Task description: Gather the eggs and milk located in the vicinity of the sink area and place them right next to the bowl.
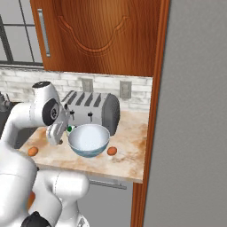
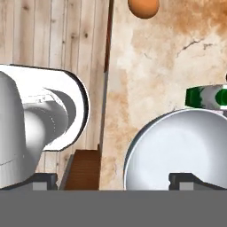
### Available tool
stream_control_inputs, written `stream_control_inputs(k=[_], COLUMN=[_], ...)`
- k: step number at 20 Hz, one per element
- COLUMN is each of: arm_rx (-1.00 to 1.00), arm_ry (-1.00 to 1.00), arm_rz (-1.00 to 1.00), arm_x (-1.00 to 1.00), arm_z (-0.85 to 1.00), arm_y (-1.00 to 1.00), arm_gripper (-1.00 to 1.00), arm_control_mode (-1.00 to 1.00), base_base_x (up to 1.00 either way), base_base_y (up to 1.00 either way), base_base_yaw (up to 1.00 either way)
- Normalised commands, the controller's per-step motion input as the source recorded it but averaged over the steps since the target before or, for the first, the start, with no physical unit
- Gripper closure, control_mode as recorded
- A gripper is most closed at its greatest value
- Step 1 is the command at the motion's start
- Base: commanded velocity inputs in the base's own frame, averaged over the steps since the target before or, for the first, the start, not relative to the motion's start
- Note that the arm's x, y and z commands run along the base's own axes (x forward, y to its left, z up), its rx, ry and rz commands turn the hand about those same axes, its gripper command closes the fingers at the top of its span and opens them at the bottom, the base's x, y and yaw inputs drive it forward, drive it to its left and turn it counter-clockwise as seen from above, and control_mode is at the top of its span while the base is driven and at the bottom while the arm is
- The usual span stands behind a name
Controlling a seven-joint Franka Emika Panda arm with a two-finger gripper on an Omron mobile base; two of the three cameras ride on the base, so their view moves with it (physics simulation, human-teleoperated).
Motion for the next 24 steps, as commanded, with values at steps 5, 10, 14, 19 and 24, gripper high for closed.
stream_control_inputs(k=[5,10,14,19,24], arm_rx=[-0.14,-0.12,-0.05,0.00,0.00], arm_ry=[0.03,0.00,0.00,0.00,0.04], arm_rz=[0.18,0.18,0.18,0.14,0.11], arm_x=[-0.47,-0.32,-0.02,0.07,0.26], arm_z=[-0.06,-0.21,-0.12,-0.02,-0.14], arm_y=[0.79,0.73,0.69,0.50,0.53], arm_gripper=[-1.00,-1.00,-1.00,-1.00,-1.00], arm_control_mode=[-1.00,-1.00,-1.00,-1.00,-1.00], base_base_x=[0.00,0.00,0.00,0.00,0.00], base_base_y=[0.00,0.00,0.00,0.00,0.00], base_base_yaw=[0.00,0.00,0.00,0.00,0.00])
